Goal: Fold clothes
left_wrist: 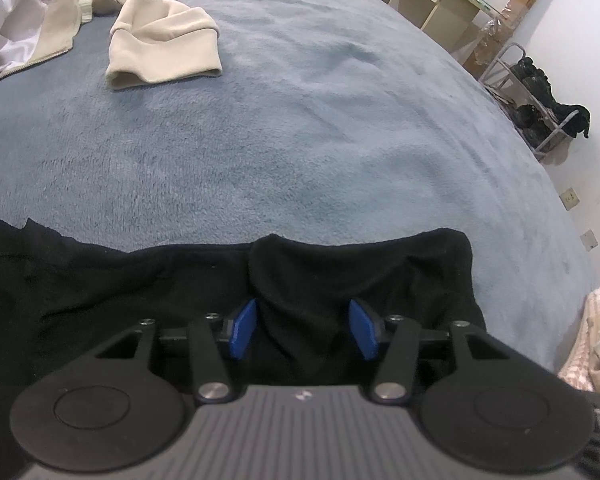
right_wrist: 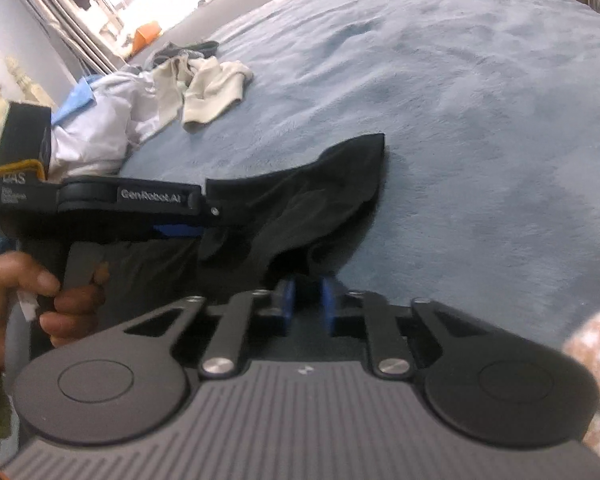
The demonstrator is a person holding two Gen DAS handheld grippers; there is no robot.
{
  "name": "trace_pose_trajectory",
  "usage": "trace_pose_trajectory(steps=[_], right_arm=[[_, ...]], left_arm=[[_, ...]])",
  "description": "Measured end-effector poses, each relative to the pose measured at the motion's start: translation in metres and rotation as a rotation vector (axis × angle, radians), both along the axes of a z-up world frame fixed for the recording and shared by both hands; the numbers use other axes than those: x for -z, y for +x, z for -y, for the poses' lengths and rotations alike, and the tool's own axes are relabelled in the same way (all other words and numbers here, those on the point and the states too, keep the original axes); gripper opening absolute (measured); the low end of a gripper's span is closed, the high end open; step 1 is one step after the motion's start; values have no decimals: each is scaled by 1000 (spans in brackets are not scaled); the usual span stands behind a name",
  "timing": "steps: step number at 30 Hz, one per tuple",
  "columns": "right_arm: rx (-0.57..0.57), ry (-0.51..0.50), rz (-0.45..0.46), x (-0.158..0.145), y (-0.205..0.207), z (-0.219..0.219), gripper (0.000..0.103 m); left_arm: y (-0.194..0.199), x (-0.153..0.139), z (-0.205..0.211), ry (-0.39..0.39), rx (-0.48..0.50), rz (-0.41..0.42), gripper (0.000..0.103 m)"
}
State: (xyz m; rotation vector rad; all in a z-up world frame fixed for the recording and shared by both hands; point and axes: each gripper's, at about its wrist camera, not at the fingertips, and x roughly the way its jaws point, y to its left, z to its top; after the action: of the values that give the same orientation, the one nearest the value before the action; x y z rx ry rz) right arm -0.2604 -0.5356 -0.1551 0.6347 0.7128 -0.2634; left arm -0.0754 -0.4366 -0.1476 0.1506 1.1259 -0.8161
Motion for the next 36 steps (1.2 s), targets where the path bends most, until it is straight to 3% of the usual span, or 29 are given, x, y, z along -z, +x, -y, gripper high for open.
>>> trace_pose_trajectory(steps=[4, 8, 14, 17, 20, 23, 28, 31, 33, 36], right_arm=[[55, -33, -32, -22, -17, 0, 3], [101, -89, -147, -35, -37, -3, 2], [129, -141, -325, -17, -35, -10, 2], [169, -158, -346, -17, -33, -9, 6], [204, -264, -366, -32, -37, -11, 9], [145, -301, -288, -51, -40, -14, 9], [-234, -342, -183, -54, 7, -31, 11], [-420, -320, -250, -30, 34, -34, 11], [-419, -385, -390, -10, 38, -23, 10], [-241, -365, -458, -13, 30, 16, 11]], left_arm=[[1, 0, -1, -5, -5, -9, 53], [1, -1, -1, -7, -10, -10, 53], [-5, -1, 3, 10, 20, 35, 56], [-8, -3, 4, 17, 30, 56, 56], [-9, -7, 0, 4, 25, 59, 56], [-16, -17, -12, -14, 9, 89, 56], [-43, -33, -41, -37, 17, 126, 58], [-61, -30, -51, -48, 57, 79, 58], [-75, -25, -53, -45, 100, 65, 58], [-94, -16, -50, -26, 160, 71, 58]])
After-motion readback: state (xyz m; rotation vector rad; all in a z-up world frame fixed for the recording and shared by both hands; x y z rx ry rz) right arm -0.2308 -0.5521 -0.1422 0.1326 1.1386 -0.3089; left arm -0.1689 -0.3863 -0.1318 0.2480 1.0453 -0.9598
